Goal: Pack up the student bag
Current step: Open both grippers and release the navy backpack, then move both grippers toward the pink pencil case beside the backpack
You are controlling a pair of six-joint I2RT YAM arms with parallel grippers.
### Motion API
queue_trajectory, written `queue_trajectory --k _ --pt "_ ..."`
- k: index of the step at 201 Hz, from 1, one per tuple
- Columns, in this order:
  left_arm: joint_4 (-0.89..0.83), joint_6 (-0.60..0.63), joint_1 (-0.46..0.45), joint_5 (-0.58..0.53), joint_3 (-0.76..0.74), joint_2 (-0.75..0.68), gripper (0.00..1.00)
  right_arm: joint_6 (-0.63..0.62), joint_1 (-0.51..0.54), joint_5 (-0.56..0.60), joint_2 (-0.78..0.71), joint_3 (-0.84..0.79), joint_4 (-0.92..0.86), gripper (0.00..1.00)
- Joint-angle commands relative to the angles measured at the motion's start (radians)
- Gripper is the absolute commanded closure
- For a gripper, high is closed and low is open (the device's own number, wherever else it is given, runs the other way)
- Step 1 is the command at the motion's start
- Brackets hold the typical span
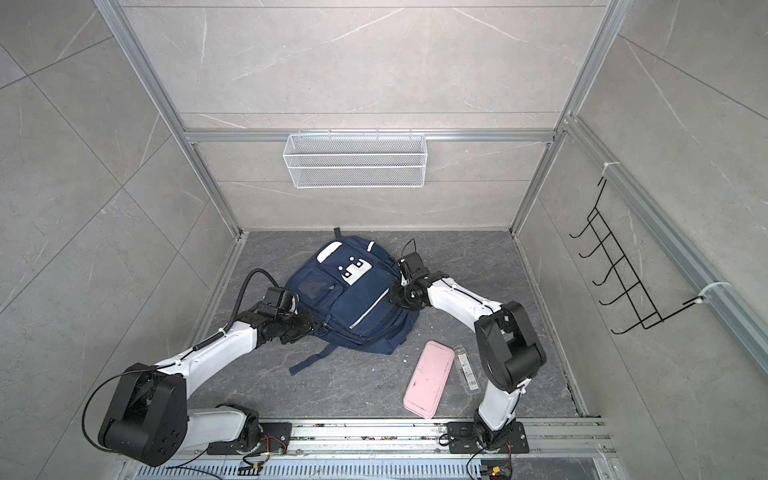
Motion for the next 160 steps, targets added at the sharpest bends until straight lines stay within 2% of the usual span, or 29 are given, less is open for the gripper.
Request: queue_trajectory --k 1,64,91,122,160 --pt "-0.087 0.052 -0.035 -0.051 0.076 -0.050 0.49 -0.024 0.005 0.026 -0.145 -0.063 -0.056 0.42" --pt "-0.118 0.123 -0.214 -0.093 0.179 -0.046 0.47 0.000 0.007 0.043 -0.451 -0.256 -0.208 0.41" --pt "-0.053 0.169 -0.290 -0.002 0.202 0.009 0.45 0.031 0.009 0.038 -0.556 -0.311 -0.283 0.40" --pt "-0.017 0.217 -0.429 0.082 0.276 0.101 0.44 0.100 0.022 0.010 -0.666 -0.359 -0.357 0.31" --pt "0.061 0.227 -0.543 0.193 0.321 0.224 0.44 0.170 0.090 0.082 -0.750 -0.401 -0.477 0.30"
